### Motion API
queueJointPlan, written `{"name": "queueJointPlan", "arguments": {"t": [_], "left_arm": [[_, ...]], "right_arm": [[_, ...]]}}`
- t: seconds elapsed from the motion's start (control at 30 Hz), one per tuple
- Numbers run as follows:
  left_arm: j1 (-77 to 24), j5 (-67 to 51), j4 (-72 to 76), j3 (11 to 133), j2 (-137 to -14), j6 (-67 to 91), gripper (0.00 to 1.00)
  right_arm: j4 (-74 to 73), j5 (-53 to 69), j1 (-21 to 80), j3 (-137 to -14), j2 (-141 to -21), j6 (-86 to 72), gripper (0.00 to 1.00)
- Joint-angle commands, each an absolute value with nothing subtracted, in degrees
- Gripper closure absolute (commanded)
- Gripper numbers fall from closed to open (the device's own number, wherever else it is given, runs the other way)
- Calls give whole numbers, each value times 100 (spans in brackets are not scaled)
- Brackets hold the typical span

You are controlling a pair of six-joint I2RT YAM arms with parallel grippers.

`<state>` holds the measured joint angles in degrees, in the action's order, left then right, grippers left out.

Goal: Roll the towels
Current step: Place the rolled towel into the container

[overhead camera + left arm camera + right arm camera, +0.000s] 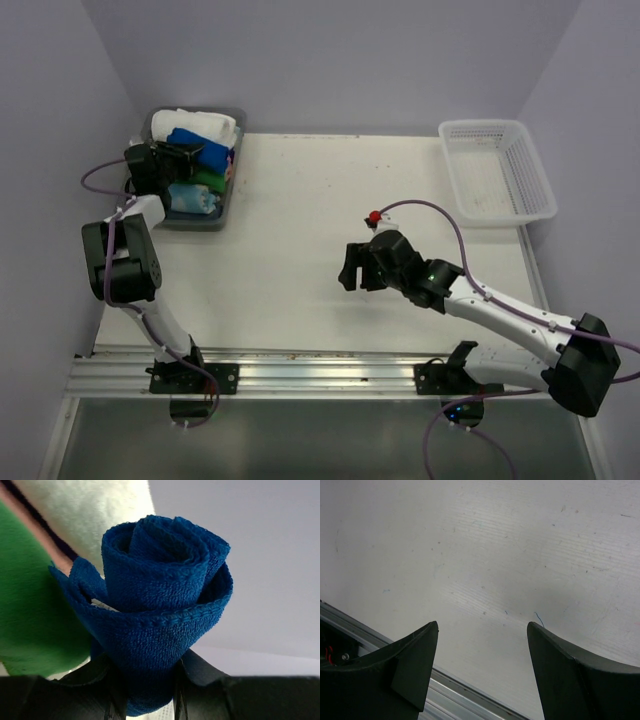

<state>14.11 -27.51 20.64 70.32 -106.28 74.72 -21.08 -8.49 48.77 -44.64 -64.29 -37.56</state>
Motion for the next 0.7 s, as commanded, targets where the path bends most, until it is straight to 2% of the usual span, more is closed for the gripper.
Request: {"name": "queueJointPlan", "arguments": {"t": [0.0, 0.23, 0.67], "left_arm": [[1441, -2154, 4103, 6575, -10476, 8410, 96], [1441, -2241, 4491, 6636, -10793, 8701, 95], [1564, -2101, 3991, 7093, -11382, 8701, 92]], "right_arm": [[-2048, -809, 4887, -4579, -6486, -3806, 24], [-2100, -835, 4878, -4570, -6513, -3832, 24], [-2171, -896, 4878, -4562, -6530, -3867, 25]]}}
